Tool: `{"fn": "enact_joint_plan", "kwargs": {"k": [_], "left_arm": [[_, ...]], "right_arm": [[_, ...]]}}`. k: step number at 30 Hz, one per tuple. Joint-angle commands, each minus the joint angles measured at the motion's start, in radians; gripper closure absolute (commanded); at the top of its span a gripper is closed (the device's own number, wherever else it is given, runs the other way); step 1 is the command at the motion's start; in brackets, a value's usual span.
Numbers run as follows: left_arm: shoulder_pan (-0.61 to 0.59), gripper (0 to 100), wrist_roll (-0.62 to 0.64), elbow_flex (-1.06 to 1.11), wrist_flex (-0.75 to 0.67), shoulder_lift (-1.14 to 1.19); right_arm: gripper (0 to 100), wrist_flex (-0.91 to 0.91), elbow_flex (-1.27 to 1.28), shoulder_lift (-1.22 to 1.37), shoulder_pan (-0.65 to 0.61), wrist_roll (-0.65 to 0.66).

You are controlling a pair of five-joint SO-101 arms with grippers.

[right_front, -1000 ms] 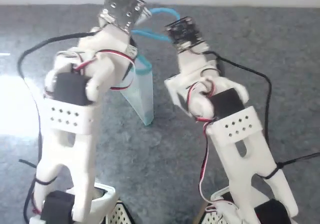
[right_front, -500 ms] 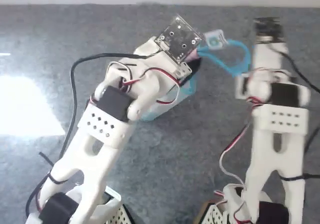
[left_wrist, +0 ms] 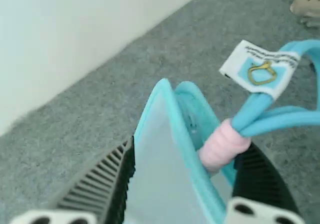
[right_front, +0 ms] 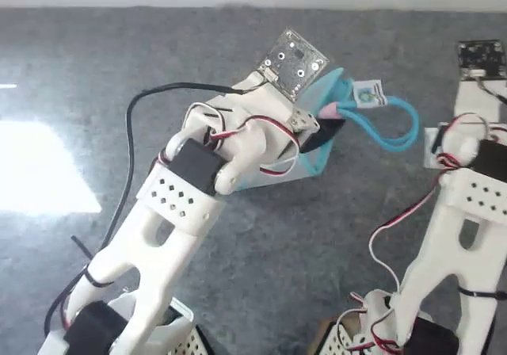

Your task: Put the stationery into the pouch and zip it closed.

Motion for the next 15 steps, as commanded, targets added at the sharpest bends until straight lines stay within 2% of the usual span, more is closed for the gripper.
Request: {"fn": "enact_joint_plan", "kwargs": {"k": [1,5,9,12,15], "left_arm": [[0.097,70,-0.012,0.015,0.052,-0.017],[0.213,70,-0.161,0.134,0.103,-0.026],[0.218,70,-0.27,0.183,0.106,-0.026],[0.21,70,-0.258,0.166,-0.005,-0.006],[0.087,70,-0.115,0.16,-0.178,0.087]], "right_arm": [[55.2,-0.031,-0.005,-0.058,0.088,0.092],[55.2,-0.027,-0.006,-0.036,0.154,0.146],[55.2,-0.022,-0.005,0.001,0.179,0.146],[55.2,0.005,-0.005,0.015,0.142,0.147],[55.2,0.042,-0.005,0.004,0.091,0.141]]}}
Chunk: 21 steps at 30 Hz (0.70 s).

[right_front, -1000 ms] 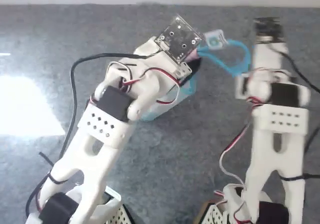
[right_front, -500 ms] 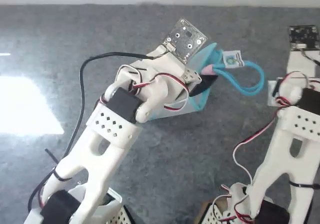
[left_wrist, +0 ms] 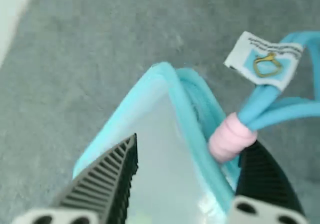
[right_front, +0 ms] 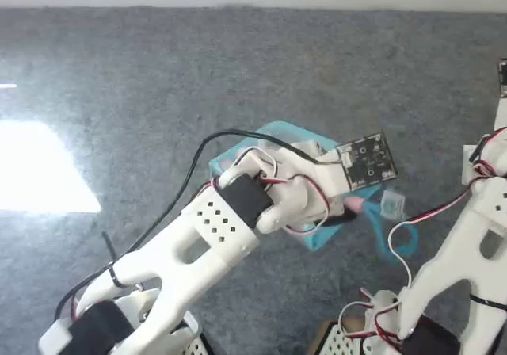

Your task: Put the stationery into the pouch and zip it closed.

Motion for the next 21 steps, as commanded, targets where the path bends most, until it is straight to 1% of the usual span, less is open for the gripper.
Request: {"fn": "enact_joint_plan", "kwargs": {"k": [1,2,3,5,8,11,13,15,18,21], "left_arm": [[-0.172,69,0.167,-0.042,-0.183,0.107],[-0.23,69,0.212,-0.059,-0.18,0.147],[-0.27,69,0.226,-0.079,-0.152,0.187],[-0.278,69,0.201,-0.11,-0.041,0.199],[-0.189,69,0.157,-0.113,0.091,0.104],[-0.112,69,0.153,-0.079,0.144,-0.049],[-0.109,69,0.155,-0.025,0.107,-0.127],[-0.187,69,0.163,0.044,0.037,-0.163],[-0.339,69,0.235,0.13,-0.069,-0.164],[-0.425,69,0.292,0.191,-0.098,-0.167]], "right_arm": [[55.2,0.039,-0.005,-0.024,-0.054,0.005],[55.2,0.053,-0.005,-0.035,-0.062,0.006],[55.2,0.062,-0.005,-0.047,-0.067,0.009],[55.2,0.067,-0.005,-0.074,-0.068,0.009],[55.2,0.067,-0.005,-0.094,-0.081,0.008],[55.2,0.087,0.012,-0.097,-0.12,0.011],[55.2,0.085,0.041,-0.108,-0.142,0.011],[55.2,0.079,0.074,-0.127,-0.157,0.012],[55.2,0.065,0.124,-0.147,-0.213,0.04],[55.2,0.054,0.161,-0.142,-0.298,0.014]]}}
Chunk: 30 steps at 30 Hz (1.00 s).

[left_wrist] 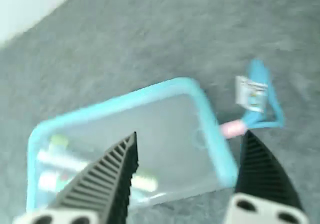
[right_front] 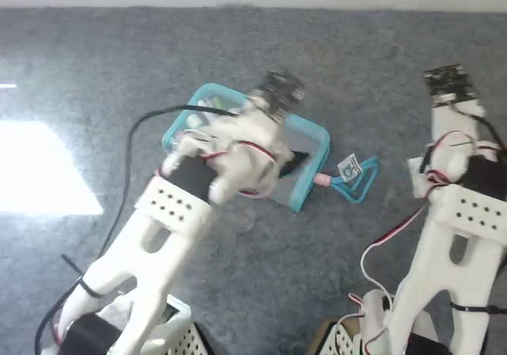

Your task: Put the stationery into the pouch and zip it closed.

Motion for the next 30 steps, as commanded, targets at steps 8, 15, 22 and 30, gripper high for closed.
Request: {"fn": "enact_joint_plan", "kwargs": {"k": [8,15,22,30], "left_arm": [[-0.17,70,0.144,0.107,0.069,-0.083],[-0.278,77,0.16,0.357,0.002,-0.381],[-0.353,77,0.107,0.73,-0.084,-0.836],[-0.451,77,0.06,1.044,-0.031,-1.376]], "right_arm": [[55.2,-0.056,0.127,-0.194,-0.237,-0.195],[55.2,-0.15,0.494,-0.601,-0.352,-0.144],[55.2,-0.125,0.718,-0.849,-0.332,-0.138],[55.2,-0.14,0.824,-0.998,-0.334,-0.133]]}}
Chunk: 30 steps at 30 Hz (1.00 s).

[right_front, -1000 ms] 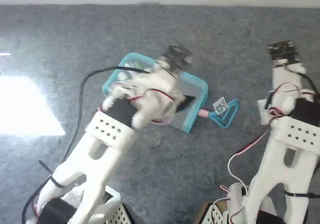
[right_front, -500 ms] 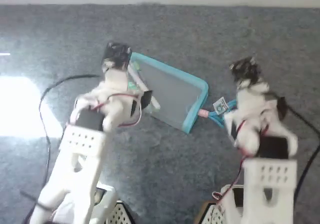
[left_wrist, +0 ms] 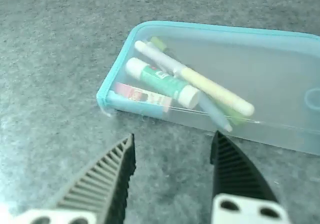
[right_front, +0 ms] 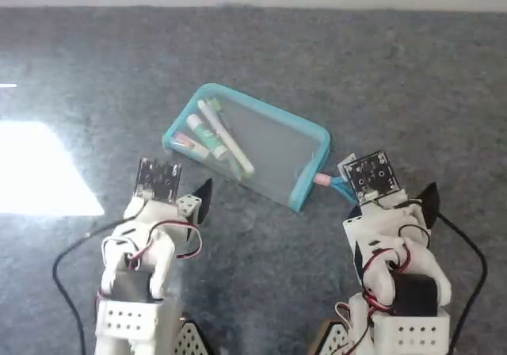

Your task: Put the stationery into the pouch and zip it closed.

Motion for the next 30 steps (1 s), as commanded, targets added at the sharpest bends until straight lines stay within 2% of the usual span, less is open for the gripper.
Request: {"fn": "enact_joint_plan", "kwargs": {"k": [1,5,10,16,23,30], "left_arm": [[-0.04,77,-0.011,0.038,-0.012,-0.195],[-0.038,77,-0.014,0.047,-0.08,-0.106],[-0.046,77,-0.014,0.048,-0.071,-0.094],[-0.046,77,-0.014,0.048,0.166,-0.097],[-0.046,77,-0.014,0.048,0.348,-0.097],[-0.044,77,-0.014,0.048,0.365,-0.098]], "right_arm": [[55.2,-0.016,0.044,-0.051,0.007,0.008],[55.2,-0.036,0.126,-0.108,0.015,0.009],[55.2,-0.064,0.242,-0.202,0.084,0.009],[55.2,-0.094,0.443,-0.286,0.226,0.015],[55.2,-0.145,0.459,-0.283,0.24,0.014],[55.2,-0.148,0.459,-0.283,0.242,0.015]]}}
